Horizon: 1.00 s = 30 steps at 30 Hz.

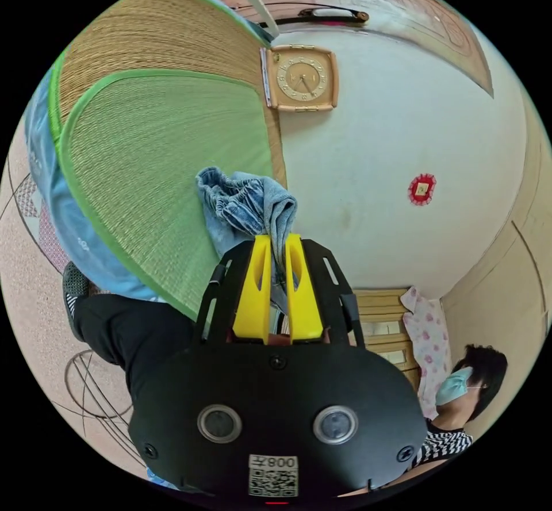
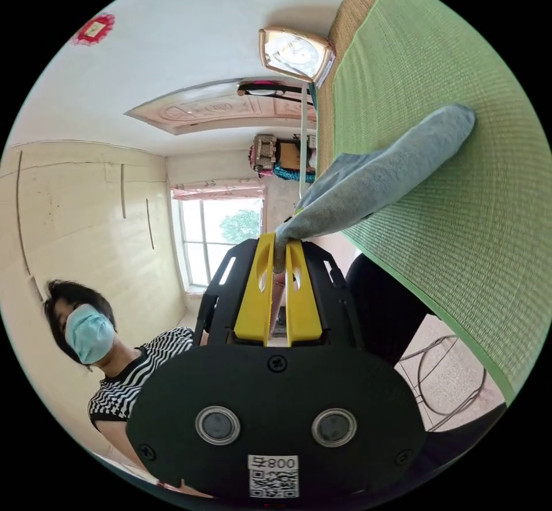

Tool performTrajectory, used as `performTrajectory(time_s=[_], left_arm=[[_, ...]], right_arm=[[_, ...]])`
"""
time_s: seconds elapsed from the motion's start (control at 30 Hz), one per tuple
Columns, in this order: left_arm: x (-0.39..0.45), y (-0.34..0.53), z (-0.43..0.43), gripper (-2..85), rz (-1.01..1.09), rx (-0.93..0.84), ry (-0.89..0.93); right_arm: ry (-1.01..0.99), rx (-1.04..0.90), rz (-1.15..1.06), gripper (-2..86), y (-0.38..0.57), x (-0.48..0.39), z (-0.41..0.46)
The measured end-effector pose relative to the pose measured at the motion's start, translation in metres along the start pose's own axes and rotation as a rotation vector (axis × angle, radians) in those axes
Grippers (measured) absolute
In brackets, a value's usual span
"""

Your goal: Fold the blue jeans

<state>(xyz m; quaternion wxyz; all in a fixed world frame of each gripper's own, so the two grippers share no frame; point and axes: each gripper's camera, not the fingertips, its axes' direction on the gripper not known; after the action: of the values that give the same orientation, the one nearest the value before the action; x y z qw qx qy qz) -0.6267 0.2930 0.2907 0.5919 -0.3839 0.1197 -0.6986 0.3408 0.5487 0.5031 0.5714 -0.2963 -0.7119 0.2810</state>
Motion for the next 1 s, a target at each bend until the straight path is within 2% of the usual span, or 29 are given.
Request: performTrajectory(time_s=[0.1, 0.3, 0.47, 0.63, 0.73, 0.8, 0.87, 0.9, 0.93, 1.0], left_arm=[[0.036, 0.002, 0.069, 4.3, 0.084, -0.085, 0.002], [0.116, 0.029, 0.272, 4.1, 0.249, -0.337, 0.093], [0.195, 0.099, 0.495, 4.0, 0.394, -0.606, 0.272], [0.226, 0.186, 0.672, 4.2, 0.472, -0.831, 0.364], [0.208, 0.238, 0.77, 4.5, 0.511, -0.96, 0.268], [0.181, 0.264, 0.822, 4.6, 0.545, -1.033, 0.107], [0.137, 0.287, 0.873, 4.3, 0.567, -1.098, -0.171], [0.127, 0.289, 0.881, 4.2, 0.551, -1.096, -0.213], [0.112, 0.291, 0.893, 4.0, 0.518, -1.087, -0.174], [0.097, 0.291, 0.908, 3.7, 0.464, -1.084, -0.086]], right_arm=[[-0.05, 0.1, -0.041, 1.0, 0.02, -0.015, -0.041], [-0.021, 0.362, -0.2, 0.8, 0.07, -0.073, -0.173], [0.137, 0.645, -0.382, 0.9, 0.146, -0.152, -0.322], [0.315, 0.867, -0.466, 1.0, 0.235, -0.19, -0.415], [0.395, 0.98, -0.394, 1.2, 0.282, -0.165, -0.449], [0.394, 1.033, -0.291, 1.4, 0.303, -0.125, -0.463], [0.375, 1.075, -0.052, 1.7, 0.32, -0.053, -0.47], [0.371, 1.065, 0.014, 1.8, 0.321, -0.035, -0.469], [0.355, 1.033, 0.094, 2.0, 0.321, -0.006, -0.462], [0.267, 1.056, 0.052, 2.3, 0.329, 0.014, -0.452]])
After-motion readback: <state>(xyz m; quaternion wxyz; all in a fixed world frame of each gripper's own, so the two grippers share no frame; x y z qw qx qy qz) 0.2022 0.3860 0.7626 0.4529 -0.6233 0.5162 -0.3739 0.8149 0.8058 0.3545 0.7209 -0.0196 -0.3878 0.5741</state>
